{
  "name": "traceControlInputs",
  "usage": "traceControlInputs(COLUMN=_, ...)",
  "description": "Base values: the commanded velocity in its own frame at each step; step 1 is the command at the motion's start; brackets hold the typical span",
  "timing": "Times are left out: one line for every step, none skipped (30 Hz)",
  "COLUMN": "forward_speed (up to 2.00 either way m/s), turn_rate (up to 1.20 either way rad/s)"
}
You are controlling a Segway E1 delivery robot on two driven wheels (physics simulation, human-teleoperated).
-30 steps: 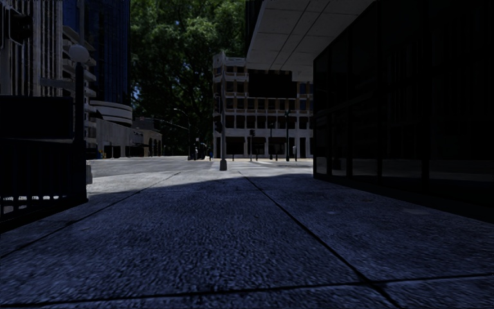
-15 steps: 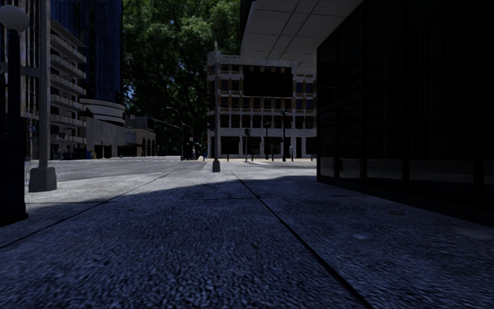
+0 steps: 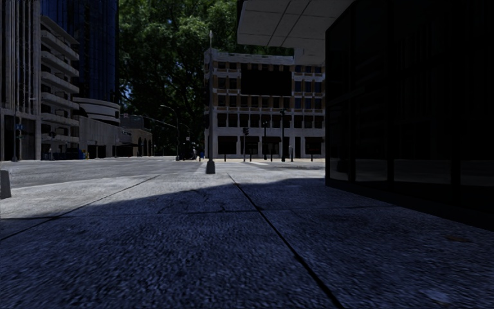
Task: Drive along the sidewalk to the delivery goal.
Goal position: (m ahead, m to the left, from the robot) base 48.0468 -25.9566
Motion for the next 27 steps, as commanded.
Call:
traceControlInputs(forward_speed=2.0, turn_rate=0.0)
traceControlInputs(forward_speed=2.0, turn_rate=0.0)
traceControlInputs(forward_speed=2.0, turn_rate=0.0)
traceControlInputs(forward_speed=2.0, turn_rate=0.0)
traceControlInputs(forward_speed=2.0, turn_rate=0.0)
traceControlInputs(forward_speed=2.0, turn_rate=0.0)
traceControlInputs(forward_speed=2.0, turn_rate=0.0)
traceControlInputs(forward_speed=2.0, turn_rate=0.0)
traceControlInputs(forward_speed=2.0, turn_rate=0.0)
traceControlInputs(forward_speed=2.0, turn_rate=0.0)
traceControlInputs(forward_speed=2.0, turn_rate=0.0)
traceControlInputs(forward_speed=2.0, turn_rate=0.0)
traceControlInputs(forward_speed=2.0, turn_rate=0.0)
traceControlInputs(forward_speed=2.0, turn_rate=0.0)
traceControlInputs(forward_speed=2.0, turn_rate=0.0)
traceControlInputs(forward_speed=2.0, turn_rate=0.0)
traceControlInputs(forward_speed=2.0, turn_rate=0.0)
traceControlInputs(forward_speed=2.0, turn_rate=0.0)
traceControlInputs(forward_speed=2.0, turn_rate=0.0)
traceControlInputs(forward_speed=2.0, turn_rate=0.0)
traceControlInputs(forward_speed=2.0, turn_rate=0.0)
traceControlInputs(forward_speed=2.0, turn_rate=0.0)
traceControlInputs(forward_speed=2.0, turn_rate=0.0)
traceControlInputs(forward_speed=2.0, turn_rate=0.0)
traceControlInputs(forward_speed=2.0, turn_rate=0.0)
traceControlInputs(forward_speed=2.0, turn_rate=0.0)
traceControlInputs(forward_speed=2.0, turn_rate=0.0)
